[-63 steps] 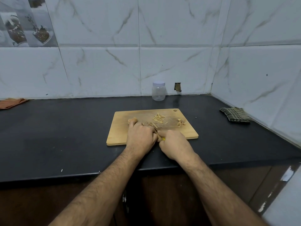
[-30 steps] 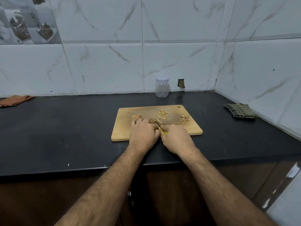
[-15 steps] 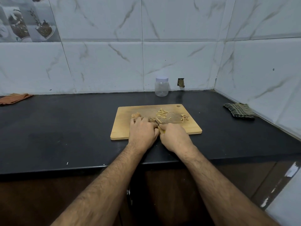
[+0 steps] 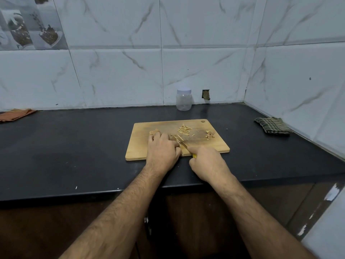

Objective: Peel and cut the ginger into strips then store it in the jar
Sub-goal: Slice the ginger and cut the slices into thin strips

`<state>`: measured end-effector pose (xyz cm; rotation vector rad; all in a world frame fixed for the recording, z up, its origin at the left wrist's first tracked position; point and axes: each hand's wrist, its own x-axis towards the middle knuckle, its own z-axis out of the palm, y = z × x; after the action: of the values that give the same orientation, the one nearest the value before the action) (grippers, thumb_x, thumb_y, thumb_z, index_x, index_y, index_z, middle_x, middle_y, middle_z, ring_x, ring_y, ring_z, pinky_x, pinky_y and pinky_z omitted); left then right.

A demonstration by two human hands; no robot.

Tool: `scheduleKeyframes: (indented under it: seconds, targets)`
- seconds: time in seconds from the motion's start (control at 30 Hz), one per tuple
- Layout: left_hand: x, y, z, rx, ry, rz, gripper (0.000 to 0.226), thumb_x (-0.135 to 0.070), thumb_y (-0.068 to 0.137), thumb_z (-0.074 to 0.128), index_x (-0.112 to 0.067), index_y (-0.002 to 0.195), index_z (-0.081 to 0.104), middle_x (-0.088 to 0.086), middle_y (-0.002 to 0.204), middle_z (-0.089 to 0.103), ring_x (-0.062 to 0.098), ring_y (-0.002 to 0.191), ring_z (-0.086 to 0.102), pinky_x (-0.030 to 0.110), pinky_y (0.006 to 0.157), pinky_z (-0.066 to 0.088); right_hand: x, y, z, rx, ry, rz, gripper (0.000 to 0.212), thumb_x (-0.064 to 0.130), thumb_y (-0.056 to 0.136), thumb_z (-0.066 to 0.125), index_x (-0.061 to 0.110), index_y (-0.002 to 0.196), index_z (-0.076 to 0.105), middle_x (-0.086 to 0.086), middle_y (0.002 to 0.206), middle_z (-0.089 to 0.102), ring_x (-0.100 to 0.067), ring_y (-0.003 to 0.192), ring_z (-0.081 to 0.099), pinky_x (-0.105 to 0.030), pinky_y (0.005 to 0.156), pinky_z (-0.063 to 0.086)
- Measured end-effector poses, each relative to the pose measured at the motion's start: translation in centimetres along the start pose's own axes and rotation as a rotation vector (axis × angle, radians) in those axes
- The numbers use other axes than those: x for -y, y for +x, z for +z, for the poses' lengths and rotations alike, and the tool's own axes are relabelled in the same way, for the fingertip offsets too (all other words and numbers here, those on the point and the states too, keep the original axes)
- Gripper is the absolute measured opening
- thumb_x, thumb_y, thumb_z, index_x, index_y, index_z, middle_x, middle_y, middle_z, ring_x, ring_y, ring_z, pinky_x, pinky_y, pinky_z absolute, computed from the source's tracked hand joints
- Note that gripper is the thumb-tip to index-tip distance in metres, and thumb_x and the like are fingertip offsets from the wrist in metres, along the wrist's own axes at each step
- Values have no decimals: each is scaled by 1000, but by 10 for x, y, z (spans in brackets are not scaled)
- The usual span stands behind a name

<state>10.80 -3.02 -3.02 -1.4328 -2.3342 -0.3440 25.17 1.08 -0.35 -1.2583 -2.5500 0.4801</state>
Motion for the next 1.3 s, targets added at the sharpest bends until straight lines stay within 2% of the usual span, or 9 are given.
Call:
scheduleKeyframes:
  seconds: [0.23, 0.67, 0.83, 1.0, 1.13, 1.23, 1.3]
  targets:
    - [0, 0, -2, 19, -8, -7, 38, -40, 95, 41, -35, 115, 73, 1, 114, 60, 23, 120, 44, 41, 100, 32, 9, 11, 3, -41, 59, -11, 53, 15, 93, 49, 33, 143, 52, 0, 139, 59, -20, 121, 56, -31, 96, 49]
    - [-1, -1, -5, 42, -36, -16, 38, -38, 95, 40, -36, 115, 72, 0, 117, 62, 24, 122, 44, 41, 98, 31, 15, 11, 5, -31, 42, -48, 50, 16, 93, 50, 32, 141, 54, -2, 132, 63, -21, 117, 58, -32, 91, 50]
    - [-1, 0, -5, 36, -35, -13, 38, -37, 95, 40, -35, 114, 73, 1, 117, 62, 25, 124, 44, 41, 98, 32, 17, 9, 4, -23, 10, -47, 43, 13, 94, 47, 29, 131, 61, -3, 123, 65, -23, 111, 58, -34, 87, 51]
    - [-2, 0, -6, 38, -20, -13, 37, -36, 95, 40, -33, 110, 73, 0, 115, 63, 24, 121, 46, 40, 95, 32, 22, 11, 3, -1, -21, -50, 44, 12, 95, 47, 30, 133, 60, -5, 124, 64, -24, 112, 58, -36, 88, 52]
    - [-2, 0, -6, 31, -17, -14, 37, -36, 94, 39, -34, 110, 73, -2, 113, 64, 24, 118, 48, 40, 94, 32, 18, 6, 2, 17, -30, -49, 44, 10, 94, 47, 30, 130, 60, -6, 120, 64, -24, 104, 57, -33, 78, 50]
    - [-2, 0, -6, 32, -14, -17, 38, -36, 94, 40, -34, 114, 72, -1, 117, 65, 24, 121, 47, 40, 95, 32, 11, -1, 2, 41, -38, -37, 45, 11, 93, 47, 34, 130, 58, -3, 118, 62, -19, 93, 49, -31, 72, 44]
    - [-3, 0, -6, 40, -19, -19, 39, -36, 95, 40, -35, 119, 71, -1, 121, 64, 25, 124, 46, 41, 98, 31, 7, -5, 1, 51, -45, -23, 45, 12, 94, 47, 34, 131, 57, -2, 118, 61, -19, 96, 50, -32, 73, 44]
